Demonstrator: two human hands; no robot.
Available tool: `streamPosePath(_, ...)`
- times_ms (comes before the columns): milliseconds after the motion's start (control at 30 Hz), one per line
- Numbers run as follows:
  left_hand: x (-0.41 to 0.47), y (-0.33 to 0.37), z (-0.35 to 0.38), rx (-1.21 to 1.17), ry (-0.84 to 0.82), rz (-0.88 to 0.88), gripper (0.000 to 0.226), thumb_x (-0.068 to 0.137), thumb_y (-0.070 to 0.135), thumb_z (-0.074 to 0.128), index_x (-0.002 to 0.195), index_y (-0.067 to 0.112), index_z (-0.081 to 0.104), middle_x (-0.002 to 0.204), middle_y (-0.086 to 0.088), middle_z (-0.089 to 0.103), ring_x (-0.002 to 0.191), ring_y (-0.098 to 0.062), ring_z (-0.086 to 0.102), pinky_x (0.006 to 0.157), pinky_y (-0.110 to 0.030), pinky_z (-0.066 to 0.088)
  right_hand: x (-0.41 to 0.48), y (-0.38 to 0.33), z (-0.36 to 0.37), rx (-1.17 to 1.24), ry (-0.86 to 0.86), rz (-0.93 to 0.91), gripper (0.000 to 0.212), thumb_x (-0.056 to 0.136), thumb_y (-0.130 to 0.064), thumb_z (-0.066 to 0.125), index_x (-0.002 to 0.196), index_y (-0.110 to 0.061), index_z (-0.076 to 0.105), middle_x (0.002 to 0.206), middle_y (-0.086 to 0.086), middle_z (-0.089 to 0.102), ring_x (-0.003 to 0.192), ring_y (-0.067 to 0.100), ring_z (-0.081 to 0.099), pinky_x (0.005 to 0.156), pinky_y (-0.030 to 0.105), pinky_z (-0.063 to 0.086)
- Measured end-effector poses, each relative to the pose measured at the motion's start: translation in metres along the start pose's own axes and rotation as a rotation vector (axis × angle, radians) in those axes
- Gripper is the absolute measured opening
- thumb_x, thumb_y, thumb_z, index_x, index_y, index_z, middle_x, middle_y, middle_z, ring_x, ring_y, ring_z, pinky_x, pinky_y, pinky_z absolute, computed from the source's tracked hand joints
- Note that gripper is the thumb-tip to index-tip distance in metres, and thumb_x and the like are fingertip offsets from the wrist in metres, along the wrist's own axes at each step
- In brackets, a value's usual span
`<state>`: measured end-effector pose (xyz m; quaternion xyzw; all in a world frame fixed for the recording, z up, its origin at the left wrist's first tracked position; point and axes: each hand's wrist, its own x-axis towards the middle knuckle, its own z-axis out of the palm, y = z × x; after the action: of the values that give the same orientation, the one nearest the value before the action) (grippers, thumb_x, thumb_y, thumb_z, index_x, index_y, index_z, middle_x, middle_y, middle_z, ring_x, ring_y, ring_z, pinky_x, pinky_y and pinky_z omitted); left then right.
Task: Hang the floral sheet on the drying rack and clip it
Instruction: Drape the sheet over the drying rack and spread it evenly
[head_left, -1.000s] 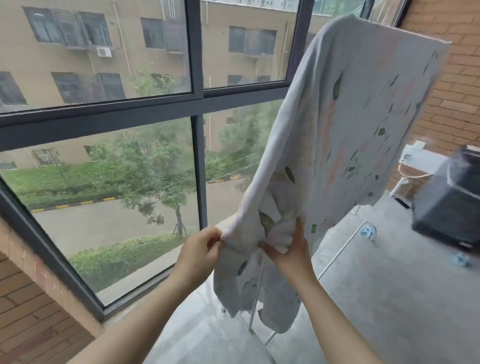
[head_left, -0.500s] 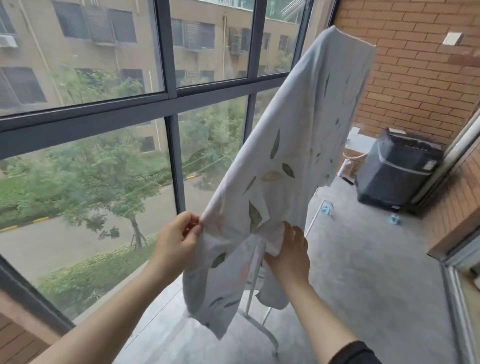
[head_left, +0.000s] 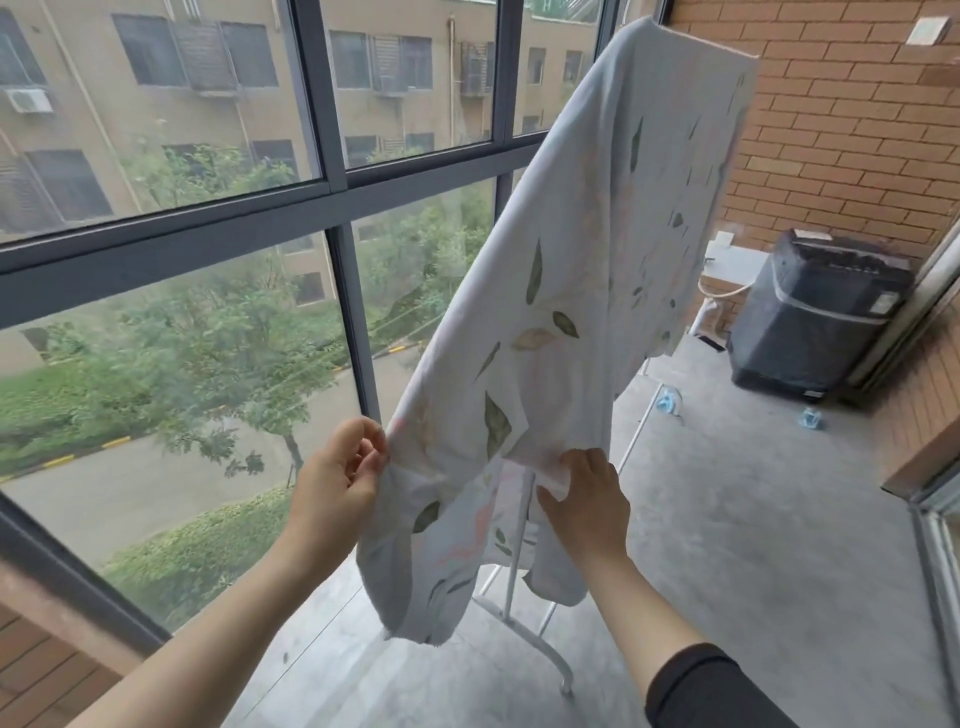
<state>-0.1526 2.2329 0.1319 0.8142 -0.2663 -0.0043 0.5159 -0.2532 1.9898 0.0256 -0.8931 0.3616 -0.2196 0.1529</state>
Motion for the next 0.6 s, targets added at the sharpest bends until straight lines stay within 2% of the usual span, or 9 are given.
streamPosePath(67, -0.003, 0.000, 0.001, 0.018, 0.002, 0.007, 0.034, 0.086, -0.006, 0.051, 0.071, 0.024, 0.059, 0.067, 0.001, 0.058, 0.061, -0.013, 0.048, 0.058, -0.030, 0.037, 0.001, -0.001, 0.007, -0.003, -0.010, 0.083, 0.078, 0.068, -0.043, 0.079, 0.131, -0.016, 0.043, 0.130, 0.008, 0.044, 0.115, 0.030, 0.046, 0.079, 0.040, 0.054)
streamPosePath(133, -0.005, 0.003, -0.001, 0.046, 0.026, 0.009, 0.037, 0.084, -0.008, 0.050, 0.071, 0.023, 0.063, 0.071, 0.007, 0.062, 0.066, -0.008, 0.052, 0.060, -0.028, 0.040, 0.006, -0.001, 0.010, 0.019, 0.023, 0.158, 0.087, 0.066, -0.039, 0.082, 0.136, -0.015, 0.036, 0.135, 0.013, 0.040, 0.117, 0.034, 0.045, 0.081, 0.044, 0.055)
streamPosePath(167, -0.006, 0.005, -0.002, 0.067, 0.040, 0.014, 0.037, 0.085, -0.007, 0.050, 0.071, 0.023, 0.064, 0.073, 0.007, 0.064, 0.068, -0.006, 0.053, 0.061, -0.027, 0.041, 0.011, 0.000, 0.008, 0.038, 0.032, 0.177, 0.079, 0.069, -0.034, 0.080, 0.134, -0.015, 0.039, 0.134, 0.012, 0.043, 0.116, 0.033, 0.047, 0.080, 0.044, 0.055)
streamPosePath(267, -0.005, 0.011, -0.007, 0.151, 0.054, 0.058, 0.029, 0.087, -0.002, 0.053, 0.078, 0.021, 0.068, 0.080, 0.006, 0.065, 0.075, -0.006, 0.057, 0.064, -0.022, 0.042, 0.023, 0.007, 0.000, 0.046, 0.040, 0.124, 0.030, 0.085, -0.020, 0.063, 0.115, -0.016, 0.061, 0.119, 0.004, 0.059, 0.108, 0.027, 0.056, 0.078, 0.036, 0.049)
streamPosePath(300, -0.004, 0.012, -0.009, 0.183, 0.055, 0.074, 0.025, 0.088, 0.000, 0.055, 0.080, 0.020, 0.069, 0.083, 0.006, 0.065, 0.077, -0.005, 0.057, 0.064, -0.019, 0.041, 0.024, 0.010, -0.002, 0.057, 0.046, 0.098, 0.023, 0.088, -0.019, 0.057, 0.109, -0.016, 0.065, 0.114, 0.003, 0.063, 0.105, 0.026, 0.058, 0.078, 0.035, 0.048)
streamPosePath(367, 0.001, 0.009, -0.012, 0.228, 0.056, 0.102, 0.016, 0.087, 0.005, 0.061, 0.086, 0.018, 0.069, 0.088, 0.006, 0.063, 0.080, -0.006, 0.058, 0.067, -0.021, 0.046, 0.017, 0.012, -0.009, 0.186, 0.060, 0.091, 0.018, 0.091, -0.016, 0.050, 0.100, -0.014, 0.066, 0.102, 0.004, 0.066, 0.096, 0.028, 0.061, 0.075, 0.035, 0.046)
streamPosePath(433, 0.006, 0.004, -0.012, 0.294, 0.022, 0.115, 0.013, 0.085, 0.013, 0.067, 0.099, 0.013, 0.067, 0.094, 0.004, 0.058, 0.087, -0.014, 0.057, 0.075, -0.029, 0.050, 0.005, 0.011, -0.026, 0.426, 0.062, 0.120, 0.019, 0.092, -0.016, 0.043, 0.084, -0.019, 0.060, 0.079, 0.002, 0.063, 0.076, 0.024, 0.059, 0.064, 0.035, 0.042)
streamPosePath(533, 0.016, -0.008, -0.006, 0.396, -0.065, 0.068, 0.040, 0.083, 0.026, 0.071, 0.117, 0.008, 0.058, 0.108, -0.002, 0.049, 0.106, -0.023, 0.050, 0.088, -0.034, 0.043, -0.010, 0.011, -0.067, 0.621, 0.161, 0.133, 0.033, 0.094, -0.010, 0.040, 0.068, -0.028, 0.045, 0.066, -0.008, 0.053, 0.064, 0.002, 0.050, 0.059, 0.021, 0.036)
streamPosePath(600, 0.021, -0.011, 0.002, 0.402, -0.104, 0.021, 0.049, 0.083, 0.029, 0.071, 0.123, 0.007, 0.054, 0.114, -0.007, 0.046, 0.112, -0.025, 0.047, 0.092, -0.034, 0.038, -0.015, 0.014, -0.095, 0.644, 0.201, 0.129, 0.036, 0.096, -0.002, 0.041, 0.069, -0.026, 0.050, 0.070, -0.007, 0.057, 0.066, -0.004, 0.051, 0.060, 0.012, 0.037)
